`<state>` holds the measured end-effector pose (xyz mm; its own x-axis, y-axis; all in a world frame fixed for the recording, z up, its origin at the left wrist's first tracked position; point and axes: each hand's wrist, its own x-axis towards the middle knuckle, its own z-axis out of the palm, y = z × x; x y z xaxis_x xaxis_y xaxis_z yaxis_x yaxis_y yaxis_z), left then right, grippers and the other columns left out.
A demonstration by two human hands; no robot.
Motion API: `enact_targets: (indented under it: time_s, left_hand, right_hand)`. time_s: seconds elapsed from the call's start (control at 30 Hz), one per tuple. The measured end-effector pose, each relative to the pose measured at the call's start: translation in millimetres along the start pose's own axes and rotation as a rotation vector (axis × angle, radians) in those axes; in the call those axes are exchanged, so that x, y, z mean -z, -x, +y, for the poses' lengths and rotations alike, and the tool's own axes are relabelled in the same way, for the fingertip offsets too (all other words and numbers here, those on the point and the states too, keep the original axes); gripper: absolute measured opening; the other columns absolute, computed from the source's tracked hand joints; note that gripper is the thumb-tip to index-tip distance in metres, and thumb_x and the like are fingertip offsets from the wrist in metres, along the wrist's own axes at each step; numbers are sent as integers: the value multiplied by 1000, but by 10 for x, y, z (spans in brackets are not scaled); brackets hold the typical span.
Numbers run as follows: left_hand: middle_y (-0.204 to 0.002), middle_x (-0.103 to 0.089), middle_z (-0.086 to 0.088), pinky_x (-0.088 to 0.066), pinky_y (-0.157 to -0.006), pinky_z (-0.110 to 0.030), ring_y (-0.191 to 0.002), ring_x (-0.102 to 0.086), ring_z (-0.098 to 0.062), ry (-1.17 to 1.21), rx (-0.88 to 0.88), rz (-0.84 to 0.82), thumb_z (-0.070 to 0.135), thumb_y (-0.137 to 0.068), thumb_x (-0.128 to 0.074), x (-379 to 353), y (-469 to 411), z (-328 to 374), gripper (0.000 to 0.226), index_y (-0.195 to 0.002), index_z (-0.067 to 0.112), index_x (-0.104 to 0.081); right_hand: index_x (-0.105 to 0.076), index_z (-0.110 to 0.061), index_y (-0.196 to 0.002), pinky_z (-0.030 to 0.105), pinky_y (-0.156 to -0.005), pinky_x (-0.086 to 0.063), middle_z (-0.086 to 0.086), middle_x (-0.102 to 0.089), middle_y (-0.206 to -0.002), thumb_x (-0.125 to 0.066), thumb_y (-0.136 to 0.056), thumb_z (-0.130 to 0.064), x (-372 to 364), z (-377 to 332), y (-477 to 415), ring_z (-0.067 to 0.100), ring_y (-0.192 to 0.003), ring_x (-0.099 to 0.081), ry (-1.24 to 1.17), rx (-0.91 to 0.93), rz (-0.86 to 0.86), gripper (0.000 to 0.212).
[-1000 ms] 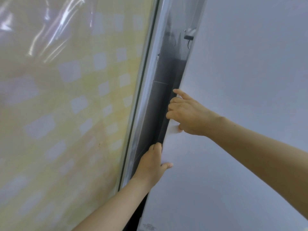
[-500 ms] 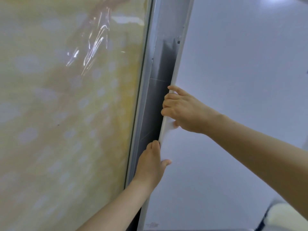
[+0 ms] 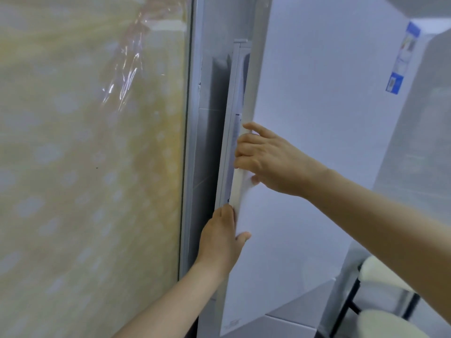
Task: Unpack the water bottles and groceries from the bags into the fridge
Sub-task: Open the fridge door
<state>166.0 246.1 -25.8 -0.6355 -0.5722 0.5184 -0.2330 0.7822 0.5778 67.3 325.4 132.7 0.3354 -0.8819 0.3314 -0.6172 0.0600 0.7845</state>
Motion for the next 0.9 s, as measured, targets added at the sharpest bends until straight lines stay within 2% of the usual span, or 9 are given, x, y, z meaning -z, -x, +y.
enact_targets:
  time_s: [0.17, 0.4, 0.6, 0.7, 0.8, 0.9]
  left_hand:
    - [-91, -45, 7, -42, -65, -24, -79, -52, -13, 20, -43, -48, 42, -83, -67, 24, 165, 126, 38, -91, 22, -35]
    - [-98, -52, 5, -49, -72, -22, -85, -55, -13, 146, -142, -101, 44, -84, -65, -76, 489, 308, 40, -105, 21, -41]
    - [-90, -46, 7, -46, -68, -22, -78, -49, -11, 274, -248, -133, 38, -86, -63, -171, 812, 524, 32, -93, 22, -37]
    - [-90, -45, 8, -50, -70, -25, -79, -49, -10, 331, -314, -212, 33, -85, -64, -190, 954, 609, 29, -93, 21, -40]
    - [-91, -47, 10, -43, -71, -22, -81, -48, -11, 356, -438, -304, 28, -86, -61, -159, 1064, 701, 19, -96, 21, -46]
    - [-93, -46, 13, -33, -72, -16, -84, -43, -7, 315, -555, -285, 31, -88, -59, -134, 1138, 793, 19, -104, 23, -52]
  right_hand:
    - [-68, -15, -92, 35, -121, -5, 1, -62, -94, -68, -72, -2, 206, -102, 224, 24, -106, -56, -42, -55, 18, 23]
    - [-69, -14, -97, 35, -122, -8, 1, -64, -102, -82, -68, -16, 600, -224, 635, 22, -114, -54, -110, -159, -46, 32]
    - [-70, -12, -98, 39, -119, -18, 5, -65, -104, -87, -63, -14, 934, -367, 1027, 24, -113, -55, -82, -238, -65, 39]
    - [-70, -11, -98, 43, -118, -21, 6, -65, -104, -86, -64, -12, 1087, -424, 1249, 26, -112, -54, -51, -272, -94, 38]
    - [-70, -12, -98, 45, -119, -20, 7, -62, -103, -82, -69, -9, 1242, -467, 1514, 26, -114, -50, -20, -308, -121, 31]
    - [-71, -14, -101, 46, -120, -18, 7, -60, -104, -81, -69, -7, 1418, -506, 1800, 27, -117, -48, 2, -362, -166, 34]
